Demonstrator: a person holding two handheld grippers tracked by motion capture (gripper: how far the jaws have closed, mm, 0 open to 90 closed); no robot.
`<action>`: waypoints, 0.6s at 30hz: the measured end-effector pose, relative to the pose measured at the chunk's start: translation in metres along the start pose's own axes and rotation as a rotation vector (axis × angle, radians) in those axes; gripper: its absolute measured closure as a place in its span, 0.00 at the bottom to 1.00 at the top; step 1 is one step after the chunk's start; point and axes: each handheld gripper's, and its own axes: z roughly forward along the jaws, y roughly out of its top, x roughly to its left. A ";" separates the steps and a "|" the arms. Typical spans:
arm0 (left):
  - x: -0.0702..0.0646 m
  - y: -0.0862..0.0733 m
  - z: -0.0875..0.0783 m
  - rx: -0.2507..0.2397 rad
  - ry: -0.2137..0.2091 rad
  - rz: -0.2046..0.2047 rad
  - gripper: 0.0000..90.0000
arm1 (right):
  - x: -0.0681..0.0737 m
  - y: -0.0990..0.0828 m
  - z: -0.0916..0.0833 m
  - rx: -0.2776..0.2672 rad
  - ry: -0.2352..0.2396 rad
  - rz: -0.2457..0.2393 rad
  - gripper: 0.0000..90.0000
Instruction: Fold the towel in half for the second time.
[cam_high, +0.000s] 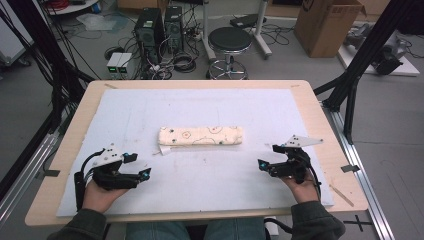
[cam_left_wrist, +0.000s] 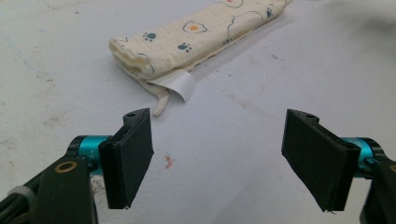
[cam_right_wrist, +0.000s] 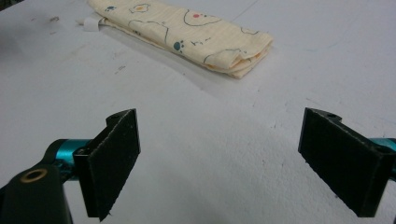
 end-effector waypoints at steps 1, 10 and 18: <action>0.000 -0.001 -0.001 -0.004 0.003 -0.002 0.28 | 0.000 -0.001 -0.001 0.000 -0.003 -0.002 0.13; -0.002 -0.010 -0.011 -0.006 0.021 -0.011 0.28 | 0.000 -0.011 -0.010 -0.008 -0.015 0.004 0.13; -0.001 -0.015 -0.017 -0.014 0.046 -0.014 0.28 | 0.003 -0.020 -0.017 -0.013 -0.021 0.006 0.13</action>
